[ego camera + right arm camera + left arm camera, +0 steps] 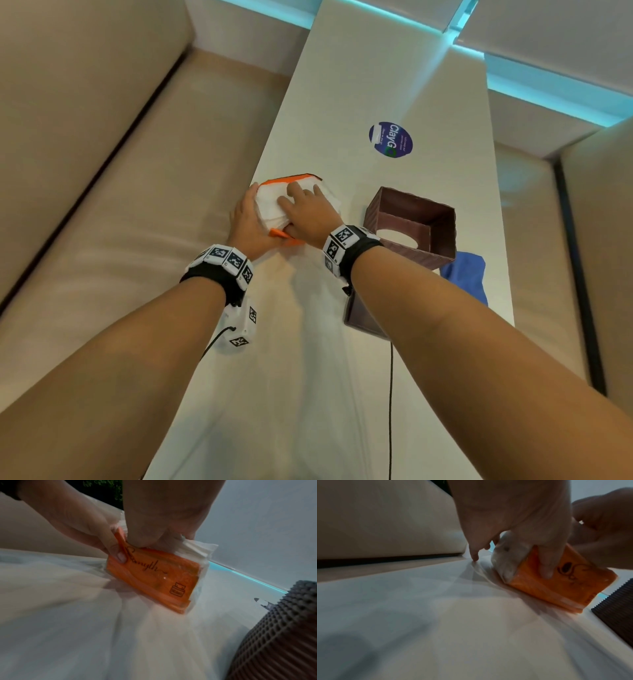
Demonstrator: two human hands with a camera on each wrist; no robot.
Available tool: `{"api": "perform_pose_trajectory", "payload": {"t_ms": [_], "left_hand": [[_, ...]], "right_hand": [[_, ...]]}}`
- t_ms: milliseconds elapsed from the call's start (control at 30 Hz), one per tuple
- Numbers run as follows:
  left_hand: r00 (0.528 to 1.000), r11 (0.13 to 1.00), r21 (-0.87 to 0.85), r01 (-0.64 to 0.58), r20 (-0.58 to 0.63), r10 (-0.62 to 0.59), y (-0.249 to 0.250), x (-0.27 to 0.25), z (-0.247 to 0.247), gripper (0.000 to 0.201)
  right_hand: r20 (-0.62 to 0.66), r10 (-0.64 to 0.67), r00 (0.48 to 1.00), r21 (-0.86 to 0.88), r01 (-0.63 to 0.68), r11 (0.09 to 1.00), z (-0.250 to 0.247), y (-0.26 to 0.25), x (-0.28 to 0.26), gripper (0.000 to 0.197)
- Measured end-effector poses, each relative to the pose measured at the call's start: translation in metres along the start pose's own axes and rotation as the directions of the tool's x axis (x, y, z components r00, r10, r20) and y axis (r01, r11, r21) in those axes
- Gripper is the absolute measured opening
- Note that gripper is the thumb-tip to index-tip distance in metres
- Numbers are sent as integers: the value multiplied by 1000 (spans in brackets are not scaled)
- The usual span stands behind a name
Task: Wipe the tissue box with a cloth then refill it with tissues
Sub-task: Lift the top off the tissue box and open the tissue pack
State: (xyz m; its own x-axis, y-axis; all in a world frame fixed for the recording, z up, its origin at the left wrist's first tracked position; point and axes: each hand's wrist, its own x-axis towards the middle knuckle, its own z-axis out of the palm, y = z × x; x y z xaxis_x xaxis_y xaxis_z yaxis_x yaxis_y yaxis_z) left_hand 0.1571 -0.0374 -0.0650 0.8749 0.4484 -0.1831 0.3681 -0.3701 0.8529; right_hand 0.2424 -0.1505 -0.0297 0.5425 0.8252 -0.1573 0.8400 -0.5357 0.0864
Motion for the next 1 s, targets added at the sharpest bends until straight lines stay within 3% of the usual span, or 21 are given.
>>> {"api": "perform_pose_trajectory", "payload": {"t_ms": [100, 300, 400, 567, 633, 733, 800, 833, 867, 933, 1000], "left_hand": [[999, 999, -15, -31, -12, 31, 0, -5, 3, 121], [996, 992, 110, -58, -55, 64, -6, -5, 10, 108], [995, 992, 118, -48, -82, 58, -6, -5, 11, 108], [999, 987, 161, 25, -47, -17, -6, -3, 6, 108], [999, 987, 151, 50, 0, -51, -3, -5, 1, 108], [998, 997, 66, -48, -44, 51, 10, -15, -8, 103], [971, 982, -20, -186, -155, 181, 25, -23, -11, 93], [969, 974, -108, -199, -171, 179, 32, -23, -9, 86], [979, 960, -222, -169, -146, 139, 44, -24, -5, 79], [1000, 890, -456, 11, 26, 1, 69, -17, 3, 80], [965, 736, -634, 239, 242, -104, 94, -16, 11, 74]], "right_hand": [[-39, 8, 999, 19, -7, 1000, -7, 2, -2, 42], [-101, 45, 994, 33, -42, 999, -19, 1, -12, 36], [-181, 90, 979, 147, -64, 987, -23, 1, -14, 35], [-340, 187, 922, 337, -67, 939, -18, 13, -19, 39], [-417, 288, 862, 438, -87, 895, -20, 20, -22, 48], [-376, 487, 788, 648, -151, 746, -35, 28, -30, 54], [-284, 612, 738, 787, -185, 588, -52, 33, -38, 44], [-243, 662, 709, 852, -169, 495, -59, 36, -40, 39], [-208, 701, 682, 904, -139, 404, -65, 39, -44, 36], [-104, 737, 668, 971, -92, 220, -76, 45, -52, 33], [19, 720, 694, 999, -38, 10, -79, 49, -63, 30]]}}
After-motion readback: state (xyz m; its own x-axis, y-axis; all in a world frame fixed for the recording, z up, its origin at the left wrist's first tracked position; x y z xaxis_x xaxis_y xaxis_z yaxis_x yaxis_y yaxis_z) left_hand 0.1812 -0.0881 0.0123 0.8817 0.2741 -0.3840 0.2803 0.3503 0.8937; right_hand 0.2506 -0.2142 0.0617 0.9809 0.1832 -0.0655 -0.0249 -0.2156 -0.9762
